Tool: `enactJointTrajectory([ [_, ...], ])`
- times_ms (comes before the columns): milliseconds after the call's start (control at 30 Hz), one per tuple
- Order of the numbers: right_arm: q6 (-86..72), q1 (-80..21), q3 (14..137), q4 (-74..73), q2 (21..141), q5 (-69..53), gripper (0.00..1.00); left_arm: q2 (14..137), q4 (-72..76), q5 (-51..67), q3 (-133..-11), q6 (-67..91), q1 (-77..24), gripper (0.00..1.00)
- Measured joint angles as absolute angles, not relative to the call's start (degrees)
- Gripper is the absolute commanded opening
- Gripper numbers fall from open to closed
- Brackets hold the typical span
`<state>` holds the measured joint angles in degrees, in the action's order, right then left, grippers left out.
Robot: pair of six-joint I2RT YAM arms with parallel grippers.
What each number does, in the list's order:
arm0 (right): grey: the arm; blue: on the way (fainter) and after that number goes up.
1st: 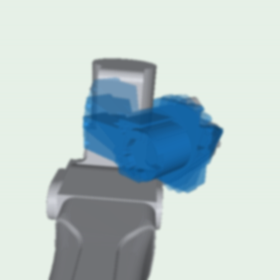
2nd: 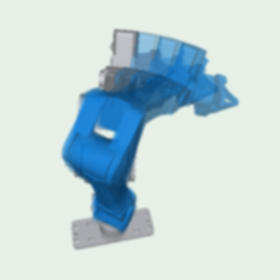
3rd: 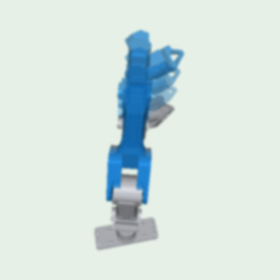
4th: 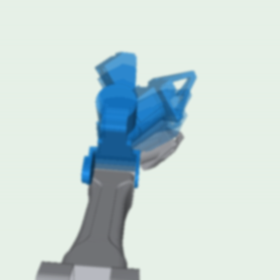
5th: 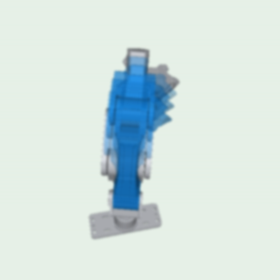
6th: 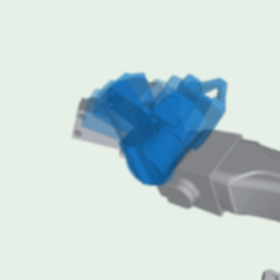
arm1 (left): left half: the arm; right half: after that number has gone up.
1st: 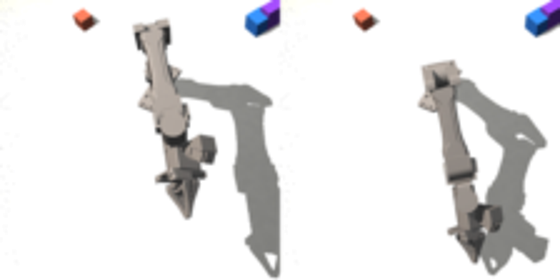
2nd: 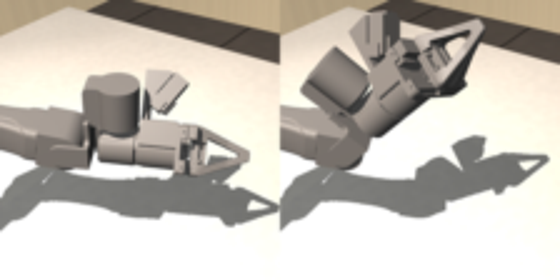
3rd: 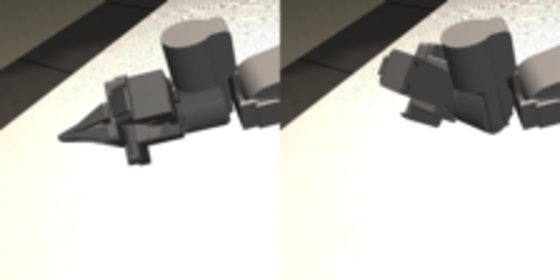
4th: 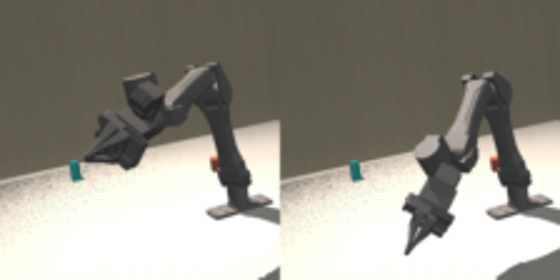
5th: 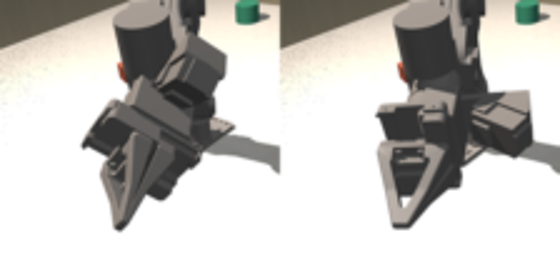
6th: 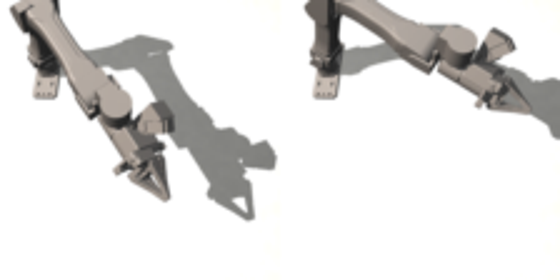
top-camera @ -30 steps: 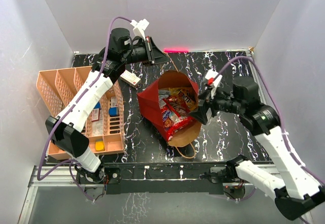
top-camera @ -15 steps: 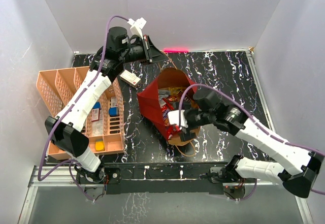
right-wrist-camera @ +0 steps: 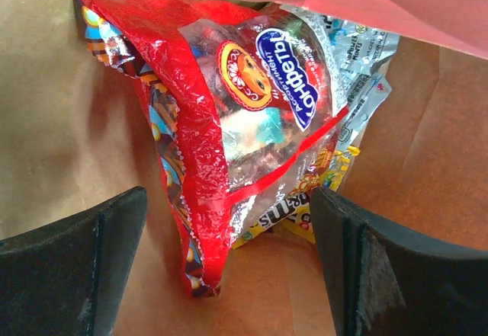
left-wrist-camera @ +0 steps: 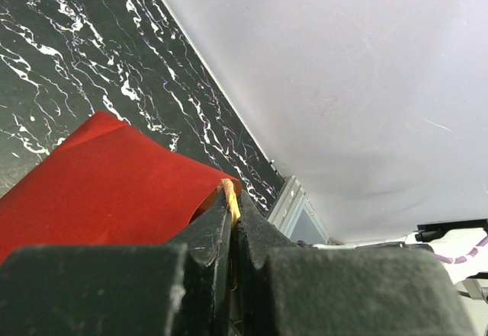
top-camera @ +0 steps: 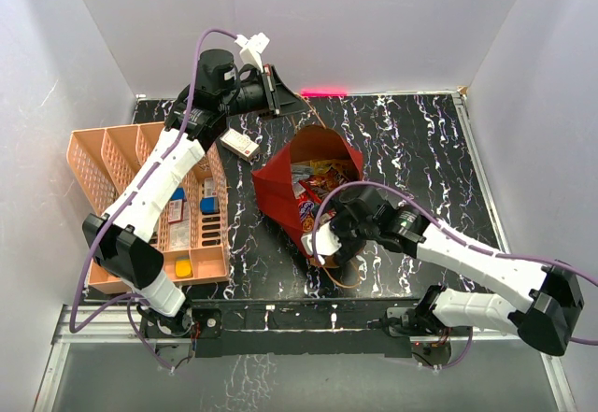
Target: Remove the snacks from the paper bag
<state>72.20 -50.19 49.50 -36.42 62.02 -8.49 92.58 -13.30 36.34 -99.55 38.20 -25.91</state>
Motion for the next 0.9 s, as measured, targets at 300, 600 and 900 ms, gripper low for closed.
enactJointTrajectory([
  [300,76.2,-50.2,43.4,-29.3,64.5,-8.2,0.81,92.6,-13.3,36.6,-99.5,38.5,-25.9,0.00],
  [600,76.3,-50.2,40.6,-21.8,64.6,-8.5,0.36,92.6,-13.3,36.8,-99.5,38.6,-25.7,0.00],
  [900,73.5,-50.1,40.6,-19.8,64.6,-9.6,0.08,92.6,-13.3,36.8,-99.3,38.4,-25.5,0.00],
])
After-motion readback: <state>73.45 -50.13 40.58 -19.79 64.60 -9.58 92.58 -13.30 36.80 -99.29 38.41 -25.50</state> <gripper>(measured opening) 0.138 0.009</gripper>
